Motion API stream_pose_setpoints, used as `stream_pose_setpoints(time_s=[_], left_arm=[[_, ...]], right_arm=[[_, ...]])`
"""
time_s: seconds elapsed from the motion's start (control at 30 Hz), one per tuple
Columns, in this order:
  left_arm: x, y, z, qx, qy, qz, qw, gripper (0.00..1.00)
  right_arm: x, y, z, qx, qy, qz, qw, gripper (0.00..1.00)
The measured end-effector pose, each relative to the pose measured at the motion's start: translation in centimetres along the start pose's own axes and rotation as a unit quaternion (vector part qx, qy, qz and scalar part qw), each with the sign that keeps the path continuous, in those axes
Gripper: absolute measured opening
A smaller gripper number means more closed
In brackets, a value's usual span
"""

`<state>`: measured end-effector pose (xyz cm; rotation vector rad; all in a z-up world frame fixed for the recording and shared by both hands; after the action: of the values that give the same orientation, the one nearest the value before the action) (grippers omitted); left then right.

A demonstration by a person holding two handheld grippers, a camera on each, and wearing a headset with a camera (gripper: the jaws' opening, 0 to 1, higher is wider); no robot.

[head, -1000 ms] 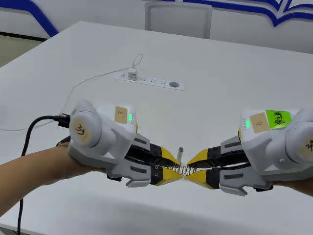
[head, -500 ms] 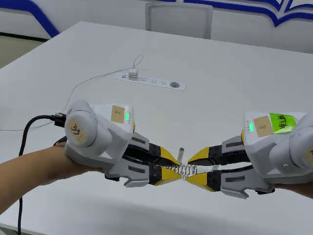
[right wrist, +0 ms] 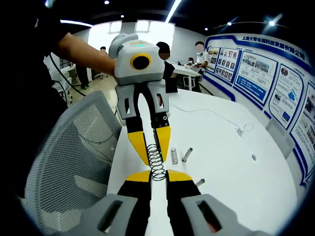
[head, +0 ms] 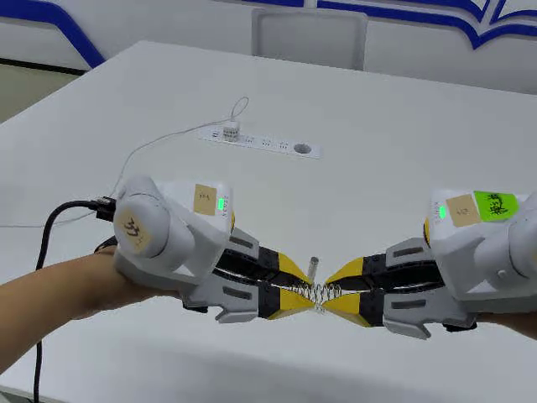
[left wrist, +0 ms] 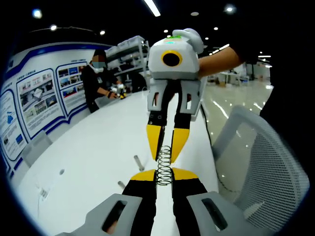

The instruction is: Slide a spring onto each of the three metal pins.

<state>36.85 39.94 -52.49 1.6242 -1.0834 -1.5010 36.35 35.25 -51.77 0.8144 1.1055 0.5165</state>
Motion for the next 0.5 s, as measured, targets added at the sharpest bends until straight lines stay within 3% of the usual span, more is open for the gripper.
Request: stream_pose_setpoints(time_s=[0.33, 0.5], left_arm=[[0.1, 0.5, -0.5, 0.004, 0.011, 0.005, 0.9999, 0.1], [0.1, 0.5, -0.1, 0.005, 0.01, 0.002, 0.9999, 0.1]], right_arm=[[-0.7, 1.0, 0.4, 0.016, 0.007, 0.02, 0.9997, 0.12], [-0.9, 2.2, 0.1, 0.041, 0.022, 0.059, 0.9972, 0.12]])
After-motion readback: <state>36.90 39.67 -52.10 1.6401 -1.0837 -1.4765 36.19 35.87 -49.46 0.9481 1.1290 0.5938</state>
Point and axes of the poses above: the centre of the closed fingertips' face, and the gripper's own axes: x roughly forward along the fingers, z roughly to its right, y roughly out of its top, the point moved 3 cm from there along -x, roughly backward along the fingers, and after that the axes turned 6 degrees about -y, right-handed, at the moved point
